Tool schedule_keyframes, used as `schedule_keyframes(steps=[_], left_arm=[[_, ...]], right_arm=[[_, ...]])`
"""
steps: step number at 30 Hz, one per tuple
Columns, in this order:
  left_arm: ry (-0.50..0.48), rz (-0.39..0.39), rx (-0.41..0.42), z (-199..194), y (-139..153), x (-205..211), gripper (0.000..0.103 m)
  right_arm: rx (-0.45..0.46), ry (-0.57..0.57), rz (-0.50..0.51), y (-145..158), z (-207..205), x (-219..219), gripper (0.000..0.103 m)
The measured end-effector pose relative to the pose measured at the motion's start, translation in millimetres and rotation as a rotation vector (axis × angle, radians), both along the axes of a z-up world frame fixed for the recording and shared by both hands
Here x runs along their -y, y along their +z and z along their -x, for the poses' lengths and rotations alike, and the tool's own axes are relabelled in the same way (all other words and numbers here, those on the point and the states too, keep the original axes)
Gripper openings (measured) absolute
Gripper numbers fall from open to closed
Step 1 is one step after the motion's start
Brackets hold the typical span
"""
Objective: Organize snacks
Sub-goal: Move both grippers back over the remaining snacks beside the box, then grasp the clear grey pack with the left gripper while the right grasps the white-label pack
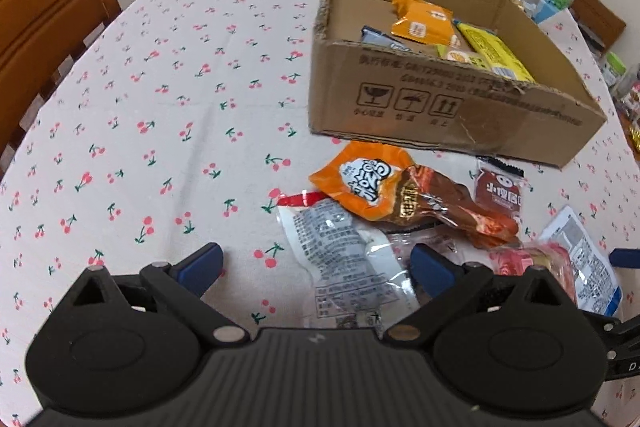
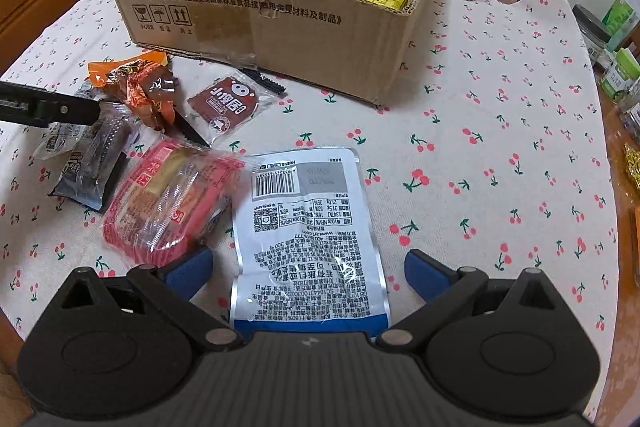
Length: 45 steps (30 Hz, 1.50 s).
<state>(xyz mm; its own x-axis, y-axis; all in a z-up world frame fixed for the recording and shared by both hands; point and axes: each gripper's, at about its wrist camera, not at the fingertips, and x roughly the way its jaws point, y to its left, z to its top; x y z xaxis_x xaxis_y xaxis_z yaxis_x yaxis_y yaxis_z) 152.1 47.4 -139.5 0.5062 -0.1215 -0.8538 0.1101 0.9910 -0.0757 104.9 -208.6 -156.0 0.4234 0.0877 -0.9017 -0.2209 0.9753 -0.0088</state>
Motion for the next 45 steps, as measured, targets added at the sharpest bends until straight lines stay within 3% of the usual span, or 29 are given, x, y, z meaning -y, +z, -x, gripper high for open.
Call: schedule_keyframes(steps=[7,14,19,25,36,42,45], left_arm=[[0.02,-0.073,-0.004,9,-5,-20,0.1],[-0.034,-0.015,0.01,10,-7,-9,0.1],[-0.061,-0.106,0.02,6,-14,0,0.1],[-0.089,-0.098,0.038,7,-15,-13,0.102],[-0.165,-0.078,0.047,2,-16,7,0.103],[-0.188,-0.07,0.059,5,-14,8,0.096],[-0.218,-0.067,0.064,7,-11,10,0.086]], right_arm=[[0.005,0.006,-0.002,0,1,0,0.103],[0.011,0.009,-0.004,0,1,1,0.103],[0.012,0.01,-0.003,0,1,1,0.103],[0.031,0.011,-0.007,0,4,1,0.103],[0.083,0.039,-0.021,-2,10,4,0.103],[0.061,0.059,-0.015,-1,5,2,0.103],[0.059,0.071,-0.015,-1,4,2,0.103]])
